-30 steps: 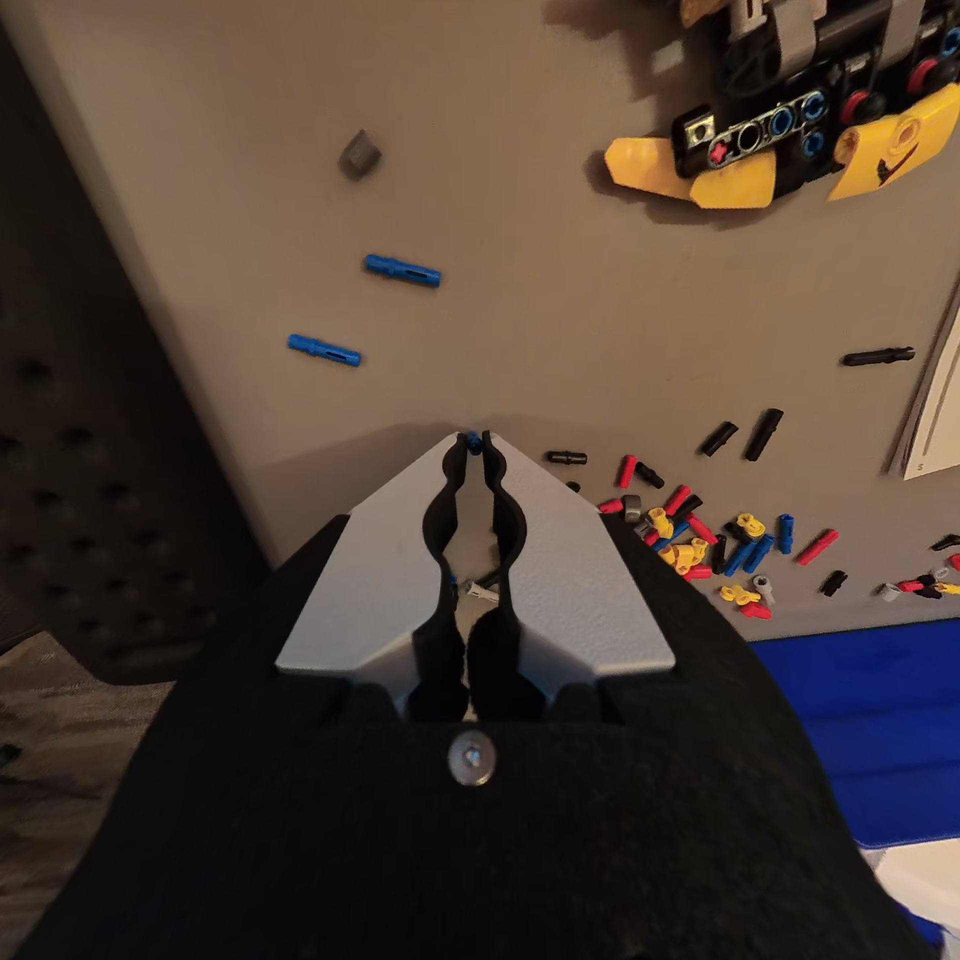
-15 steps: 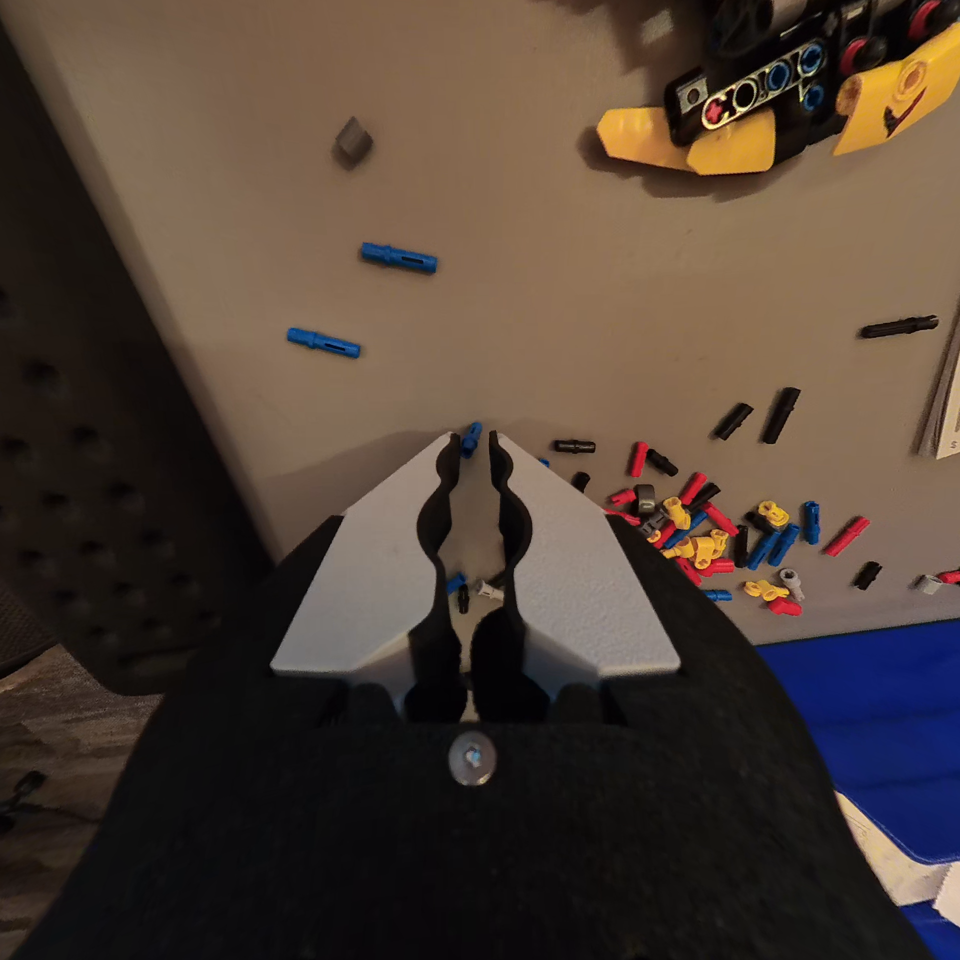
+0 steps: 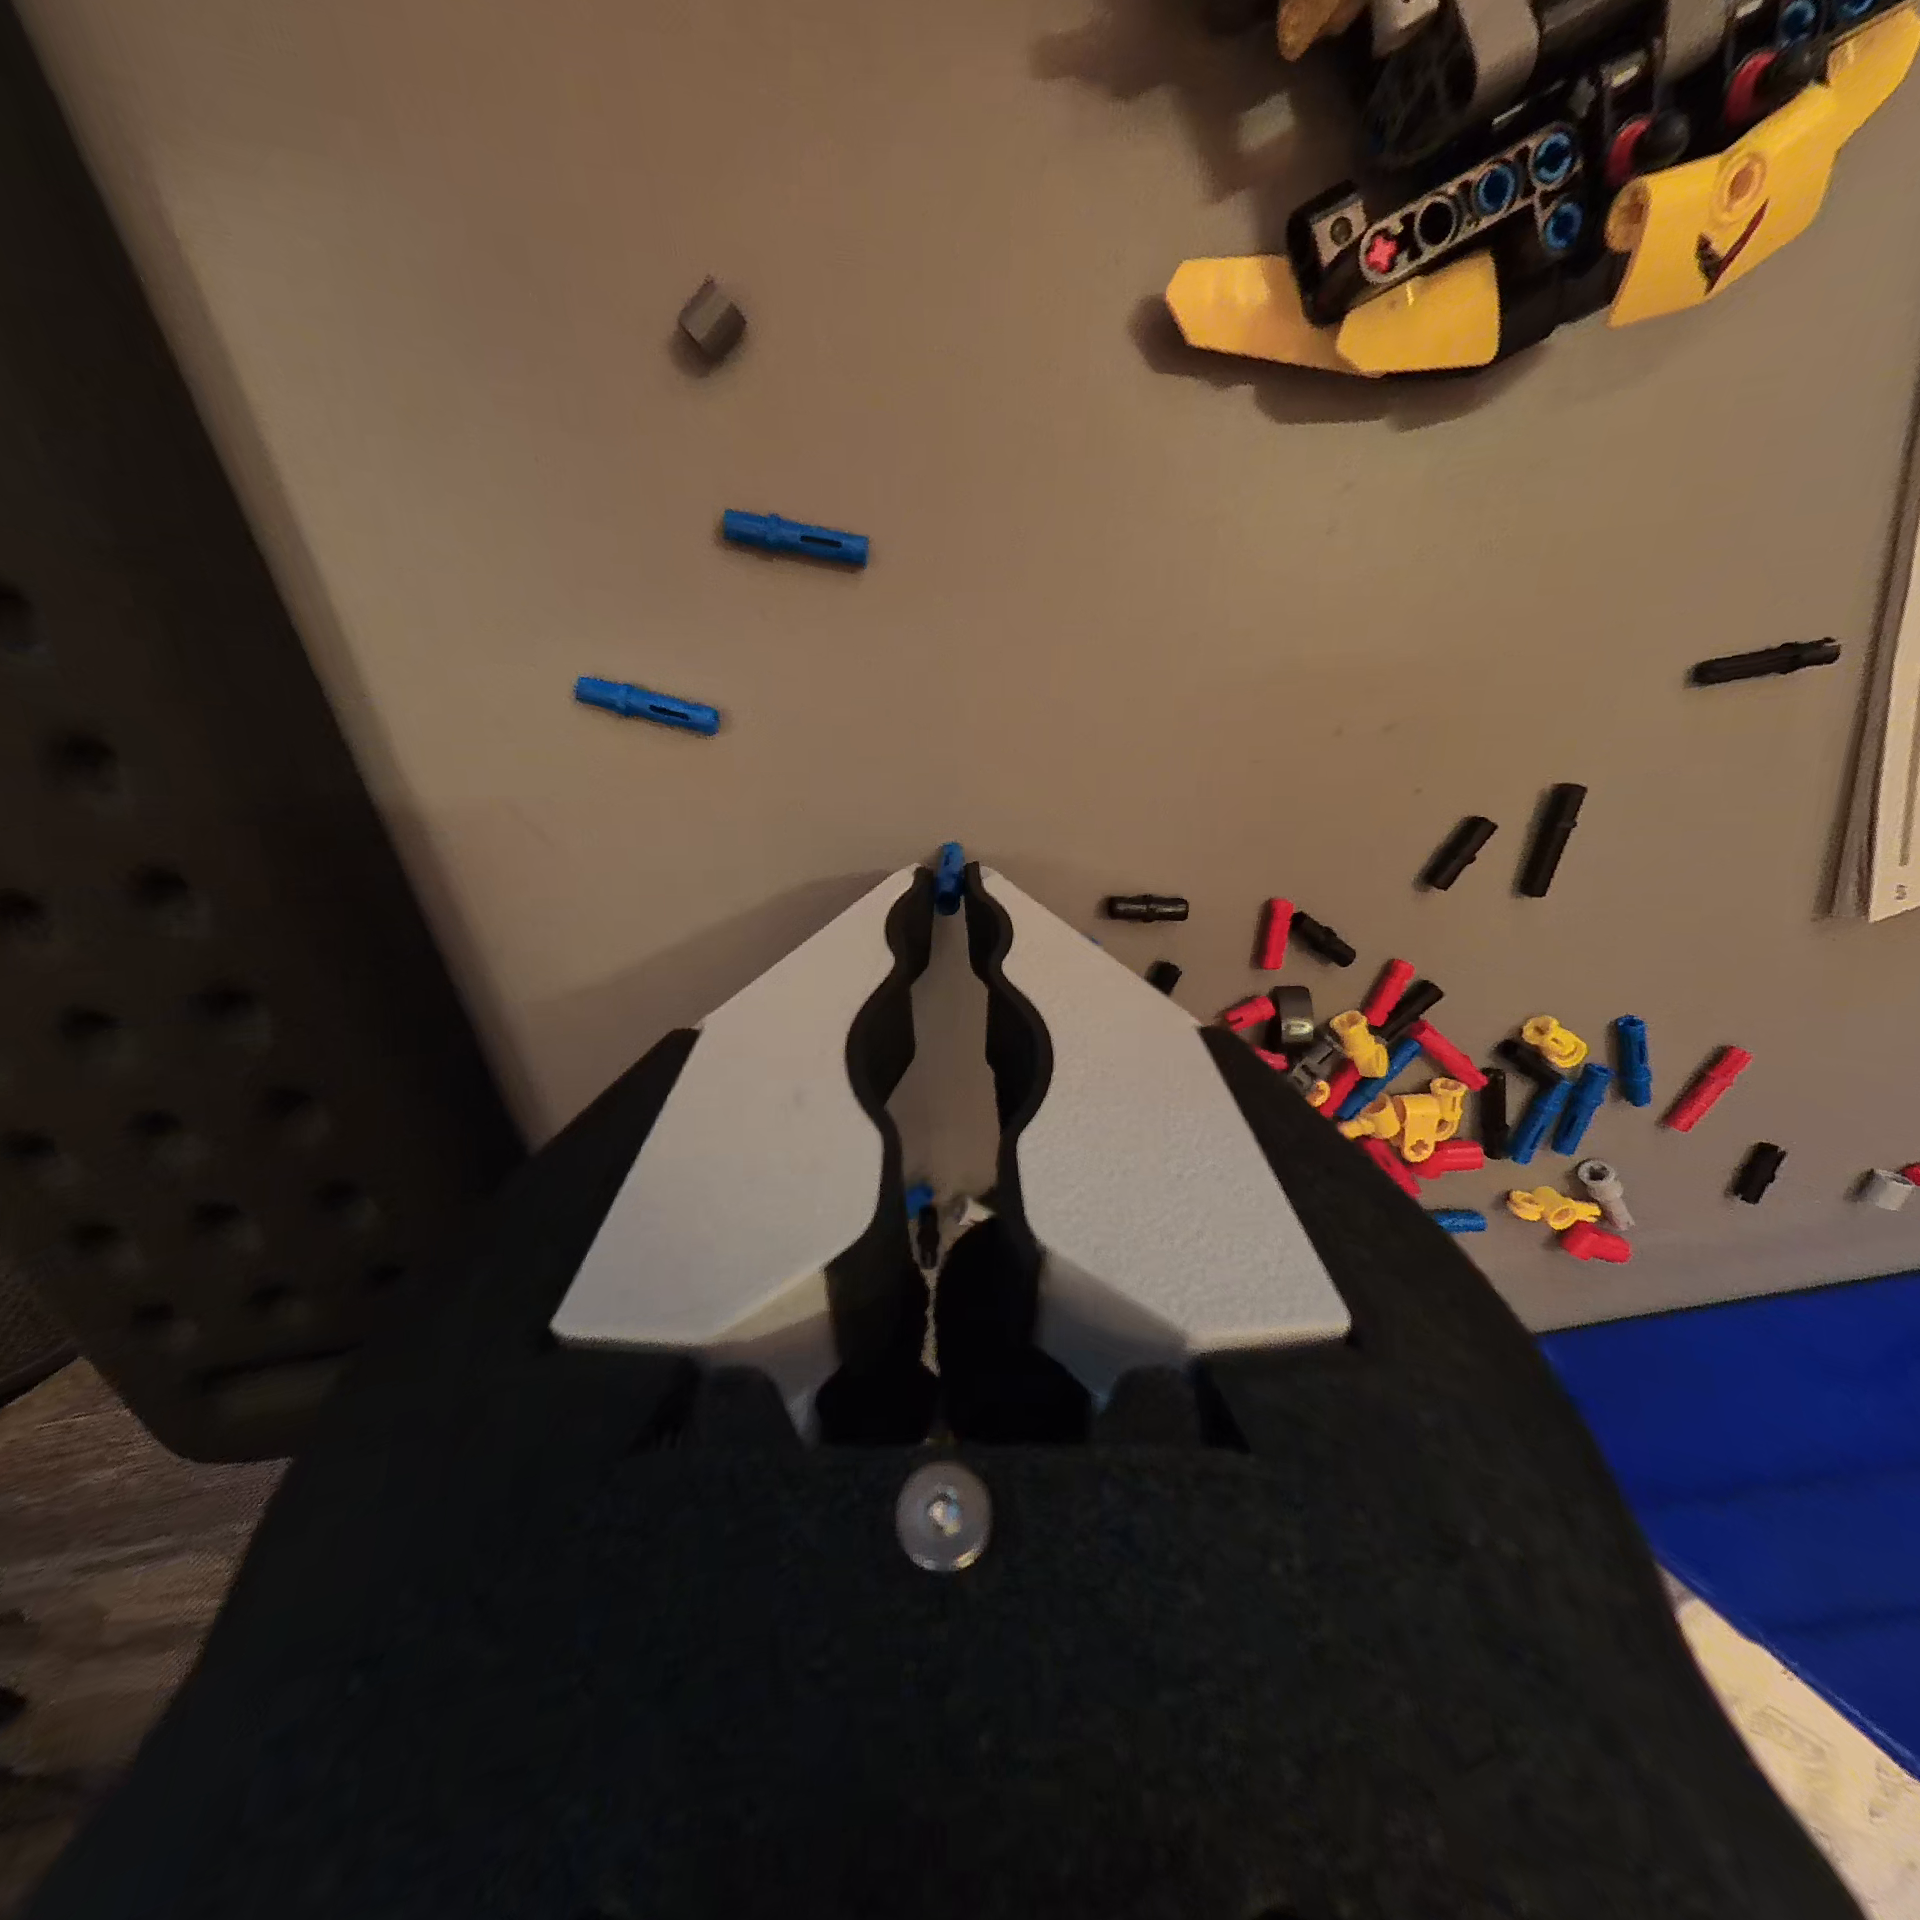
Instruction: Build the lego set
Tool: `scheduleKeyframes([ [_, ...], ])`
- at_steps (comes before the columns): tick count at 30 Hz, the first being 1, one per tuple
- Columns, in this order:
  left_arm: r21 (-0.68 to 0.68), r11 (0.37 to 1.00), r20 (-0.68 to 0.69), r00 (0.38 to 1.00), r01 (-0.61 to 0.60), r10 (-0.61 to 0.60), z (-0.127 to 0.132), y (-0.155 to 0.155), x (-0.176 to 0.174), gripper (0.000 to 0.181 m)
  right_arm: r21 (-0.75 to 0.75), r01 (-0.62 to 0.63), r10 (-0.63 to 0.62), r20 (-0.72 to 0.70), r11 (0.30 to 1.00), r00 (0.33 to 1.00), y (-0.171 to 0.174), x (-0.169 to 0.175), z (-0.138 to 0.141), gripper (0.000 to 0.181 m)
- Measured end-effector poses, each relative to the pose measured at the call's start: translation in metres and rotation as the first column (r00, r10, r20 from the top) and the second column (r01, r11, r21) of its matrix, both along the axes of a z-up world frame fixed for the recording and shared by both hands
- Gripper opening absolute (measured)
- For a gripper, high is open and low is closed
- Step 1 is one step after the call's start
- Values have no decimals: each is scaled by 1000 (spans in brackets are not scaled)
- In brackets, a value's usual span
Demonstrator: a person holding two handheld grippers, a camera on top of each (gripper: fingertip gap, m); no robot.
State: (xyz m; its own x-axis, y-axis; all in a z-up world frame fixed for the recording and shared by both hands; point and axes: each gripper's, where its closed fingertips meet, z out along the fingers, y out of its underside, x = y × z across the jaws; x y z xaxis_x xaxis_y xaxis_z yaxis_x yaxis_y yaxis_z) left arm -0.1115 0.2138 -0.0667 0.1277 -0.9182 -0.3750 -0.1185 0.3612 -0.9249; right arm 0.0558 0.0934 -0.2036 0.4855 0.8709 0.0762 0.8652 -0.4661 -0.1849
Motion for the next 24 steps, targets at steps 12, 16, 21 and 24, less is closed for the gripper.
scheduleKeyframes([
  [12, 4, 1000, -14, 1000, 10, -10, -2, -3, 1, 7, -19, -16, 15, -48, 1000, 999, 9, -17, 2, 4],
  [16, 0, 1000, -12, 1000, 16, -16, -2, -4, 1, 7, 83, -41, 53, -157, 996, 986, 18, -44, 32, 4],
  [21, 2, 994, 57, 992, 109, -109, 10, -23, 1, 7, 374, 9, 192, -497, 927, 846, 46, -142, 144, 4],
  [24, -16, 985, 99, 980, 174, -171, 17, -36, 1, 7, 470, 16, 263, -521, 883, 812, 58, -171, 169, 3],
])
